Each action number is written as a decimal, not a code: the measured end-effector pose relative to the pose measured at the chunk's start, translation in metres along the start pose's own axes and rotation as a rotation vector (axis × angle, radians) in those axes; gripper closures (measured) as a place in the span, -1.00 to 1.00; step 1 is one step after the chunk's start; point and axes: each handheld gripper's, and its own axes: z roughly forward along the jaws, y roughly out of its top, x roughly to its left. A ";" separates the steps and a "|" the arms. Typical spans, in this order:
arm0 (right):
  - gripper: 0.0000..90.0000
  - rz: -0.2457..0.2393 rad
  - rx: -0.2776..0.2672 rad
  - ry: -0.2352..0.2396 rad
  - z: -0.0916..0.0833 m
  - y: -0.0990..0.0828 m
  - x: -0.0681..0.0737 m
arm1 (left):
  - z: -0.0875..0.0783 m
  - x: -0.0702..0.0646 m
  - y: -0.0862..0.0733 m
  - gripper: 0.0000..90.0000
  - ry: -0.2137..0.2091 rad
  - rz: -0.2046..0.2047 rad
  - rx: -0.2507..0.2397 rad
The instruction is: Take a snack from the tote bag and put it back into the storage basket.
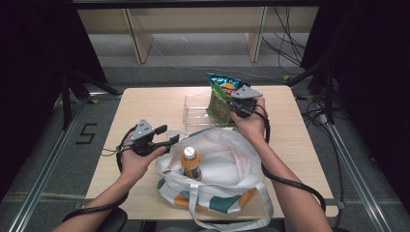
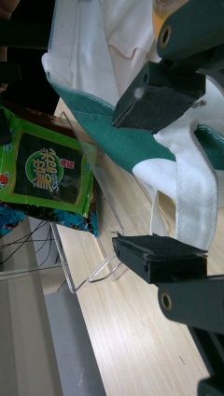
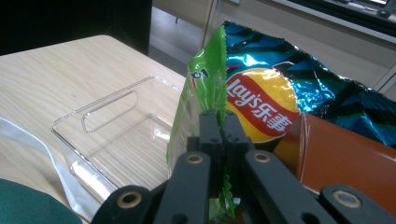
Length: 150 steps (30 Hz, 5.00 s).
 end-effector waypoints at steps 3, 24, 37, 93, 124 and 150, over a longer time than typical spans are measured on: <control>1.00 0.016 0.010 0.000 0.000 -0.002 0.002 | 0.000 0.000 0.000 -0.21 0.000 0.001 0.000; 1.00 0.011 0.038 -0.007 0.004 -0.011 0.000 | 0.000 0.000 0.000 -0.20 0.000 0.001 -0.003; 0.99 0.021 0.066 -0.001 0.007 -0.018 0.001 | 0.000 0.000 0.000 -0.20 -0.001 -0.002 -0.002; 0.39 0.031 0.014 0.010 -0.010 -0.012 0.001 | 0.001 -0.001 0.000 -0.20 -0.004 0.005 0.002; 0.27 0.133 -0.020 0.096 -0.068 -0.027 -0.012 | 0.001 0.000 0.000 -0.20 -0.007 -0.005 -0.010; 0.12 0.255 0.018 0.015 -0.107 -0.065 -0.044 | -0.003 0.001 0.004 -0.21 0.014 -0.016 -0.031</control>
